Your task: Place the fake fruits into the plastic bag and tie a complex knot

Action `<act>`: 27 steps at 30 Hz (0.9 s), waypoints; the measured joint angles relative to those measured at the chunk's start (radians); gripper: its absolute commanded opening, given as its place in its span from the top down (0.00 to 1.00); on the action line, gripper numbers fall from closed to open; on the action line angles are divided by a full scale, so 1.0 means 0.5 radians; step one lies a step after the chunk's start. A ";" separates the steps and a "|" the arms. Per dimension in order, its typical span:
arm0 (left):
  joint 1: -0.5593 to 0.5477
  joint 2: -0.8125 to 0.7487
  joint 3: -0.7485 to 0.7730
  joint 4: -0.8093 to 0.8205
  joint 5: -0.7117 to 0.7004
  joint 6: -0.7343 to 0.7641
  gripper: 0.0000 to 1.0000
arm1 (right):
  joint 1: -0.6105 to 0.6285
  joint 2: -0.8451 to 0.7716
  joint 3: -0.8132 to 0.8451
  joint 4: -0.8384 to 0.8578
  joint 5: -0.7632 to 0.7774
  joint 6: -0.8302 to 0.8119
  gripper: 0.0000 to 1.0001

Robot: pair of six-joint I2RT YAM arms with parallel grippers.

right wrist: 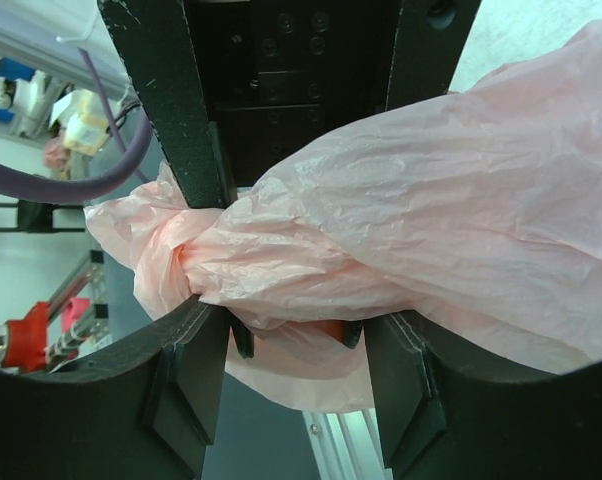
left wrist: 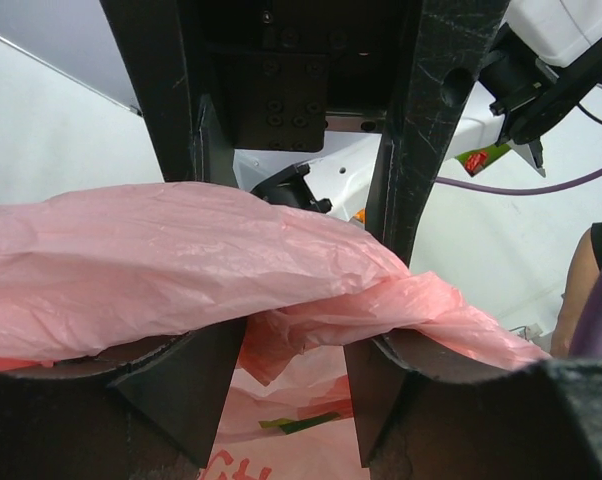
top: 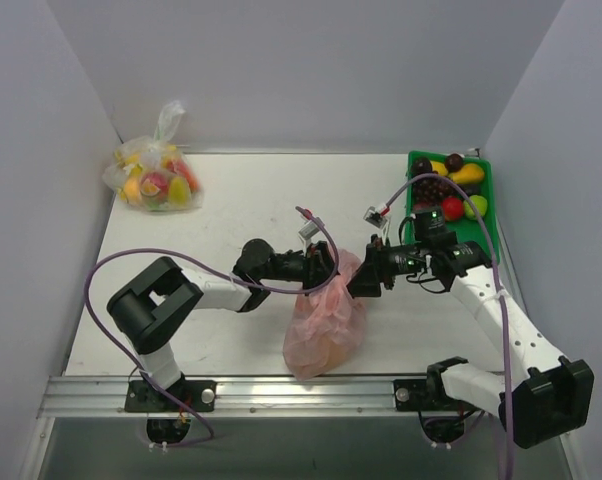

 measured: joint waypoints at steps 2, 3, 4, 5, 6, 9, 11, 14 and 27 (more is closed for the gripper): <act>-0.011 0.003 0.015 0.010 -0.002 0.012 0.38 | 0.000 -0.079 -0.016 0.002 0.058 0.022 0.67; -0.017 0.005 0.020 0.013 -0.002 0.014 0.38 | 0.000 -0.115 -0.026 0.002 0.085 0.031 0.67; -0.022 0.008 0.026 0.017 -0.002 0.017 0.38 | -0.001 -0.149 -0.034 -0.004 0.112 0.034 0.67; -0.026 0.011 0.031 0.018 -0.001 0.018 0.39 | -0.001 -0.179 -0.040 -0.008 0.137 0.037 0.66; -0.027 0.012 0.032 0.018 -0.001 0.018 0.39 | -0.003 -0.203 -0.043 -0.014 0.158 0.039 0.62; -0.027 0.016 0.032 0.018 0.000 0.011 0.42 | -0.037 -0.240 -0.050 -0.055 0.177 0.041 0.53; -0.014 0.029 0.028 0.008 0.027 0.009 0.46 | -0.076 -0.238 -0.050 -0.102 0.163 0.045 0.53; 0.034 0.049 0.012 0.008 0.114 0.001 0.53 | -0.164 -0.214 -0.050 -0.169 0.164 0.056 0.54; 0.048 0.050 0.011 0.010 0.202 -0.005 0.62 | -0.281 -0.172 -0.057 -0.255 0.102 -0.016 0.68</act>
